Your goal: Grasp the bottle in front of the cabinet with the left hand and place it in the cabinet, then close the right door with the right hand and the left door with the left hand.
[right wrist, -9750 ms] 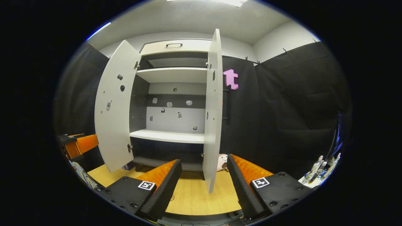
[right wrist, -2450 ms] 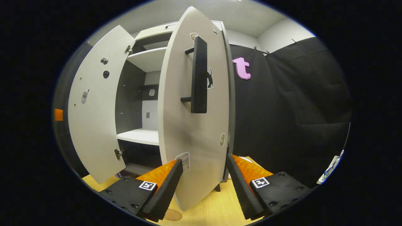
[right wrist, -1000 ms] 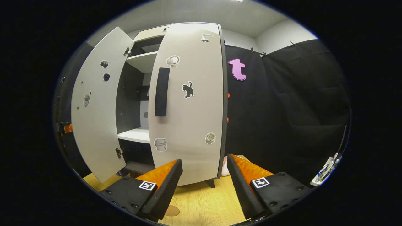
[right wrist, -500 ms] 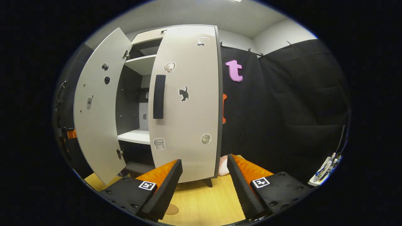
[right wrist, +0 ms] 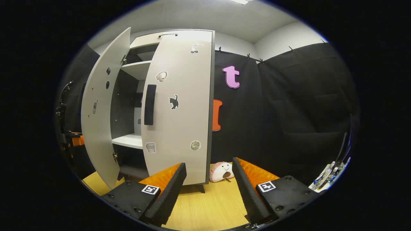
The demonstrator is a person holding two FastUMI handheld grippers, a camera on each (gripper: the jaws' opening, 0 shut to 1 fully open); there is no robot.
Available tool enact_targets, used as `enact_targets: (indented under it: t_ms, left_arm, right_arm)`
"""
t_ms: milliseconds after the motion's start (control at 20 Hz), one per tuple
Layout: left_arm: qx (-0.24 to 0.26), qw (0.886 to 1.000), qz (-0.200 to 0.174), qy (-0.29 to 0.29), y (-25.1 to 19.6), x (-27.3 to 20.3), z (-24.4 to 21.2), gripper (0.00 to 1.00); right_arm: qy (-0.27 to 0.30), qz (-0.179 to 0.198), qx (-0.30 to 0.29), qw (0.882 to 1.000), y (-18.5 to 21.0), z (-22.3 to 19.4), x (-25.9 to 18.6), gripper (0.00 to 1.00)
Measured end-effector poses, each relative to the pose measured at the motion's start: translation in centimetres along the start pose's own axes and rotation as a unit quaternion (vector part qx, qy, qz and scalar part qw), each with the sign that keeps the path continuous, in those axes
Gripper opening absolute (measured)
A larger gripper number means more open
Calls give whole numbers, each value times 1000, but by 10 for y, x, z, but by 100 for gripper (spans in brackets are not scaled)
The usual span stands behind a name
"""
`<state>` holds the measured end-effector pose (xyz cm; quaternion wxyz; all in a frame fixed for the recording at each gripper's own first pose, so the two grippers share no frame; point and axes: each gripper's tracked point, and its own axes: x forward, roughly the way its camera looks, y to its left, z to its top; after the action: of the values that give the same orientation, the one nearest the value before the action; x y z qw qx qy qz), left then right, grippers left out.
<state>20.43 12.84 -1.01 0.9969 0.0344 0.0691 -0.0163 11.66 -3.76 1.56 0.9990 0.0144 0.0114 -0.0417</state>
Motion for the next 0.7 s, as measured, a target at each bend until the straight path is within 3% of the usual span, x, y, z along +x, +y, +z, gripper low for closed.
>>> enact_targets:
  t_ms: [250, 350, 550, 600, 650, 700]
  left_arm:
    - [1, 1000, 3, 2, -22, 16, 1, 87]
    - [-2, 1000, -2, 3, -37, 26, -3, 92]
    - [4, 1000, -13, 4, -70, 52, -5, 94]
    - [11, 1000, -13, 4, -79, 60, -6, 90]
    - [17, 1000, -13, 5, -86, 68, -6, 97]
    - [24, 1000, -5, 5, -89, 75, -6, 94]
  right_arm:
    - [-2, 5, 4, 1000, -17, 5, 11, 95]
    - [-2, 9, 1, 1000, -24, 5, 18, 95]
    - [-3, 9, -2, 1000, -45, 6, 34, 95]
    - [-2, 7, -3, 1000, -53, 5, 37, 95]
    - [1, 5, -2, 1000, -61, 3, 40, 95]
    - [4, 3, 0, 1000, -69, 3, 44, 95]
